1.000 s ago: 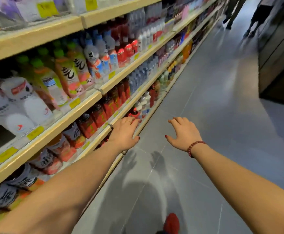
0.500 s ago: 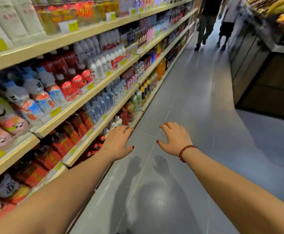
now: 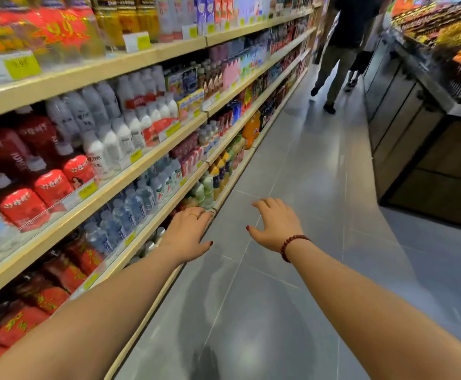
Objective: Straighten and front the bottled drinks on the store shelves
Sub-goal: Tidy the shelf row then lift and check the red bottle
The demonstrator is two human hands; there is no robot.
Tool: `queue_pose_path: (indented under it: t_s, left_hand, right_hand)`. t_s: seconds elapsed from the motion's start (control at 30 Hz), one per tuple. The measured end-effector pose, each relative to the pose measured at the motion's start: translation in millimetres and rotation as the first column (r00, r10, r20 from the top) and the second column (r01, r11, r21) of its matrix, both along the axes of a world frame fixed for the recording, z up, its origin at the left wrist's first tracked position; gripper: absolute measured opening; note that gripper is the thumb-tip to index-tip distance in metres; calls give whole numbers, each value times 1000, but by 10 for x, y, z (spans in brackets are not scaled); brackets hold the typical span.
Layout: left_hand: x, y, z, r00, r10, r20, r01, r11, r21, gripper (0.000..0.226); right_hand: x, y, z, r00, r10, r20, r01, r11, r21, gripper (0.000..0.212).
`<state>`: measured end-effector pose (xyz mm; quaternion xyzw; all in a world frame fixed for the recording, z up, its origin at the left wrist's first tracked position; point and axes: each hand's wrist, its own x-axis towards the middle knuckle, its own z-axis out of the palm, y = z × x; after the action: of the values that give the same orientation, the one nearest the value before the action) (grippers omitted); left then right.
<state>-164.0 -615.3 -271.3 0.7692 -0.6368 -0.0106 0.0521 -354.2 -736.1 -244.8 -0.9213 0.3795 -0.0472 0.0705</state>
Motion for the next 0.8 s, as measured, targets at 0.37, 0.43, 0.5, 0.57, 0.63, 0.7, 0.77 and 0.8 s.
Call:
queue_pose_path:
  t_s: [0.37,0.43,0.5,0.57,0.63,0.7,0.77,0.8]
  left_hand:
    - [354,-1541,-193,990,127,-64,-127,992,-7,72]
    - [405,-1809,-246,984,168,-63,-167,986,16,70]
    - [440,-2059,-281,970,230,-74,-228,973,35,70]
    - [455,-2279,-294,956,283,-81,-280,959,41,69]
    - [470,-2452,-315,946,316,-72,-314,949,37,69]
    - [494,-2579,-337,931,357,-72,-355,934,36,70]
    - [566,-2663,-385,919,388,-72,-384,922,56,71]
    - [613,-2689,-417,915,399,-63,-395,916,68,71]
  right_hand:
    - [436,-1772,-150,990,134,-41,-135,991,0,64]
    - [496,-2151,-191,981,184,-65,-185,983,-6,64]
    - [560,-2529,-231,970,229,-83,-231,973,-9,64]
    - [643,-2881,-260,954,279,-107,-281,960,5,64]
    - [764,-3174,-309,930,344,-132,-344,939,17,64]
    - [926,-3389,-368,905,401,-144,-405,914,6,63]
    - [1123,-3527,-439,881,450,-149,-454,891,5,61]
    - [1226,-3569,-484,866,477,-149,-481,877,14,60]
